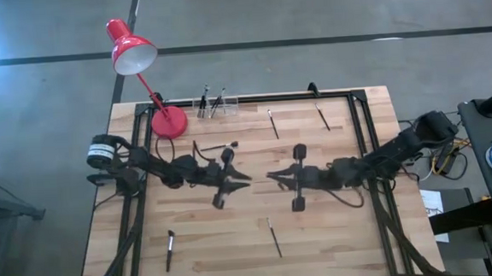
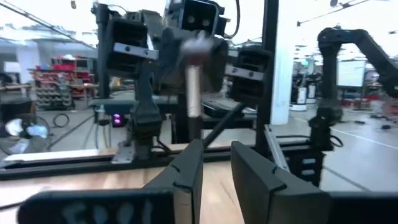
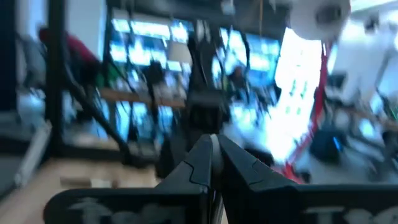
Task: Pick & Place Makeup Supplies
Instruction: Put the makeup brush into the transparent organizer
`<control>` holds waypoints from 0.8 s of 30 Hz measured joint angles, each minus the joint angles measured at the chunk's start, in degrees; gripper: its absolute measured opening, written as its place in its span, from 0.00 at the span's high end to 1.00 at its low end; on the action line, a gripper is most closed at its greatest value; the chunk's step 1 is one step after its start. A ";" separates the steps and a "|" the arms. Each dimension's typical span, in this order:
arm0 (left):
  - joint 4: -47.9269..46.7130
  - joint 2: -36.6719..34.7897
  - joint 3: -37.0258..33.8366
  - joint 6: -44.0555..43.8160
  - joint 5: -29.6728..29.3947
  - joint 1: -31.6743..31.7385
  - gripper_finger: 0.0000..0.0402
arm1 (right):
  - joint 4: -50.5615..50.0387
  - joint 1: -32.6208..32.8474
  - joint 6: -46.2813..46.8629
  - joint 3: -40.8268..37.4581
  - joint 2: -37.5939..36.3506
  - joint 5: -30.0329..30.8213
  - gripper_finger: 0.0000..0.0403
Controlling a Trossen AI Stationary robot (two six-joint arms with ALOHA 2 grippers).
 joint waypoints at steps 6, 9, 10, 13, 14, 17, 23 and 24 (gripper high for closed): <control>-1.68 0.00 2.83 -0.84 -3.31 -0.04 0.81 | 14.94 -1.72 -2.58 0.58 5.26 -5.73 0.97; -5.41 0.00 4.76 -1.79 -4.26 -0.13 0.81 | 16.99 -1.83 -3.44 1.63 7.85 -5.78 0.97; -6.97 0.00 5.47 -1.92 -4.24 -0.15 0.81 | 17.25 -1.90 -3.66 2.19 8.67 -5.77 0.97; -10.51 0.00 7.63 -2.01 -4.35 -0.69 0.80 | 18.51 -2.09 -4.19 3.92 11.17 -5.78 0.97; -11.14 0.00 8.17 -1.94 -4.32 -1.03 0.80 | 18.56 -2.13 -4.74 4.51 11.89 -5.76 0.97; -11.49 0.00 8.92 -1.25 -4.28 -2.02 0.80 | 18.54 -2.20 -5.98 6.39 14.23 -5.72 0.97; -11.47 0.01 9.01 0.09 -4.10 -3.45 0.80 | 18.40 -2.21 -6.96 8.35 16.43 -5.68 0.97; -11.47 0.00 9.02 0.12 -3.95 -3.53 0.80 | 18.53 -2.22 -7.21 8.56 16.58 -5.65 0.97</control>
